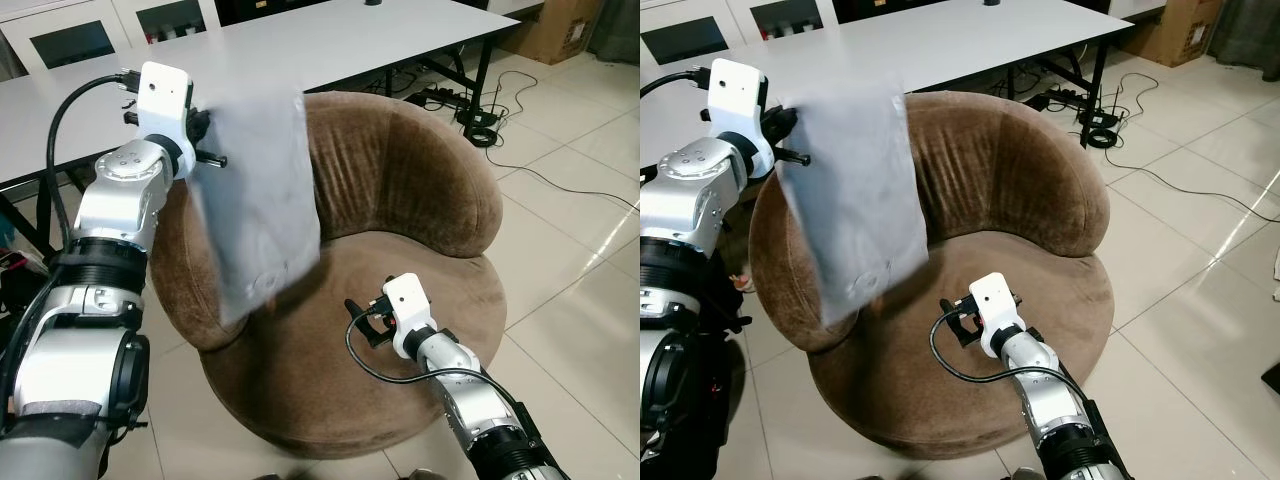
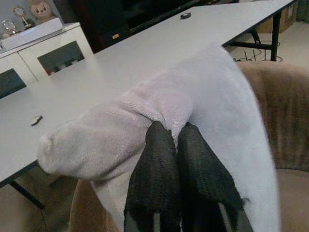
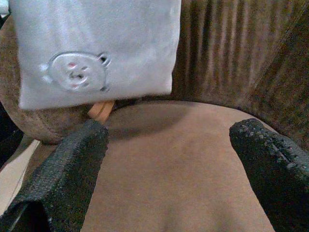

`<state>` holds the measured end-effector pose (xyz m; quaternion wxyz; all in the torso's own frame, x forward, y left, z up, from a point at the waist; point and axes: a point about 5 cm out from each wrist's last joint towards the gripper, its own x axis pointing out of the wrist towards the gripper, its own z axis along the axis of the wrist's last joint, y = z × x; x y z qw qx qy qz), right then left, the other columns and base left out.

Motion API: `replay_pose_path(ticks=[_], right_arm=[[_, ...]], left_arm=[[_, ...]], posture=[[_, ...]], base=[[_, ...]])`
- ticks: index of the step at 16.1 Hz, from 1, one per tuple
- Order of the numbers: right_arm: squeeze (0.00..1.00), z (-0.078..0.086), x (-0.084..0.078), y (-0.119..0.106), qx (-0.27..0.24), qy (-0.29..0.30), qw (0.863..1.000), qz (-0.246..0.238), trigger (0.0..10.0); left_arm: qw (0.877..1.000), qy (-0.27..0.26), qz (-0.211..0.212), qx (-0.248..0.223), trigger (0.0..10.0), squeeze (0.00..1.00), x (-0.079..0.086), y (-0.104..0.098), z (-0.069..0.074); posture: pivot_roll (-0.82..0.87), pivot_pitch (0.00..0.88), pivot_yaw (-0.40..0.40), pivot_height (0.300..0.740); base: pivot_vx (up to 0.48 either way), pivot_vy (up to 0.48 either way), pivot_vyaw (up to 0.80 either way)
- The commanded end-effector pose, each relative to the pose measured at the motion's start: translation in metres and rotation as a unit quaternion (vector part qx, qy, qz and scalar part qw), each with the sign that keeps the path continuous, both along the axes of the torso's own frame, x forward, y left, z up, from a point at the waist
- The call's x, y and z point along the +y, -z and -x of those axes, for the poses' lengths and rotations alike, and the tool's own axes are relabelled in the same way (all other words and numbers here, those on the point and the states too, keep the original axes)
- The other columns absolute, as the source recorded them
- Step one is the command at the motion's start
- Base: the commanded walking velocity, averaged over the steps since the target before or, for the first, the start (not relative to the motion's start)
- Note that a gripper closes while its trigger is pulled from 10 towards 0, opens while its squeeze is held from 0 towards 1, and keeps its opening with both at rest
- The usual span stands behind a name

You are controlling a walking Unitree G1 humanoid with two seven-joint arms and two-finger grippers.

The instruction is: Move the pillow to the sofa from floor

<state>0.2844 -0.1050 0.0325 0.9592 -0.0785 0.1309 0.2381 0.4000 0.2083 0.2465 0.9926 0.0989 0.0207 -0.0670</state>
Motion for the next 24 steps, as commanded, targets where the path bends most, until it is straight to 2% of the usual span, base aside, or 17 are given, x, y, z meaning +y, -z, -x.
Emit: replay_pose_path(ticks=[1,7,8,9,13,15,17,18,19,21,24], right_arm=[[0.0,-0.001,0.005,-0.002,-0.006,-0.003,1.0,-0.003,10.0],[0.0,0.0,0.006,-0.001,-0.005,0.0,1.0,-0.006,10.0],[0.0,0.0,0.006,-0.001,-0.005,0.001,1.0,-0.006,10.0],[0.0,0.0,0.006,-0.001,-0.005,0.001,1.0,-0.007,10.0],[0.0,-0.001,0.007,-0.004,-0.019,-0.005,1.0,-0.011,10.0],[0.0,-0.001,0.009,-0.005,-0.027,-0.012,1.0,-0.009,10.0],[0.0,-0.002,0.008,-0.006,-0.03,-0.006,0.999,-0.01,10.0],[0.0,-0.004,0.008,-0.007,-0.032,-0.002,0.999,-0.011,10.0],[0.0,-0.005,0.008,-0.008,-0.034,0.0,0.999,-0.012,10.0],[0.0,-0.007,0.007,-0.009,-0.036,-0.005,0.999,-0.007,10.0],[0.0,-0.015,0.011,-0.011,-0.031,0.009,0.999,-0.018,10.0]], left_arm=[[0.998,0.01,-0.017,-0.053,10.0,1.0,-0.004,-0.03,-0.003],[0.998,0.027,-0.039,-0.044,10.0,1.0,-0.009,-0.024,-0.005],[0.998,0.032,-0.042,-0.043,10.0,0.66,-0.01,-0.023,-0.006],[0.998,0.033,-0.042,-0.042,10.0,0.0,-0.012,-0.021,-0.005],[0.998,0.042,-0.006,-0.039,10.0,0.0,-0.016,-0.007,-0.002],[0.997,0.057,0.033,-0.041,10.0,0.0,-0.024,0.01,0.006],[0.998,0.024,0.036,-0.042,10.0,0.0,-0.021,0.023,0.009],[0.997,-0.012,0.019,-0.073,10.0,0.0,-0.015,0.032,0.014],[0.997,-0.013,0.019,-0.074,10.0,0.0,-0.013,0.039,0.018],[0.998,-0.004,0.055,-0.037,10.0,0.0,-0.017,0.063,0.027],[0.997,-0.031,0.063,0.016,10.0,0.0,-0.023,0.106,0.041]], posture=[[-0.13,0.0,0.145,0.74],[-0.13,0.0,0.155,0.74],[-0.13,0.0,0.155,0.74],[-0.13,0.0,0.155,0.74],[-0.13,0.0,0.153,0.74],[-0.13,0.0,0.153,0.74],[-0.12,0.0,0.149,0.74],[-0.12,0.0,0.144,0.74],[-0.12,0.0,0.144,0.74],[-0.11,0.0,0.137,0.74],[-0.11,0.0,0.13,0.74]], base=[[0.0,0.0,0.0],[0.0,0.0,0.0],[0.0,0.0,0.0],[0.0,0.0,0.0],[0.0,0.0,0.0],[0.0,0.0,0.0],[0.0,0.0,0.0],[0.0,0.0,0.0],[0.0,0.0,0.0],[0.0,0.0,0.0],[0.0,0.0,0.0]])
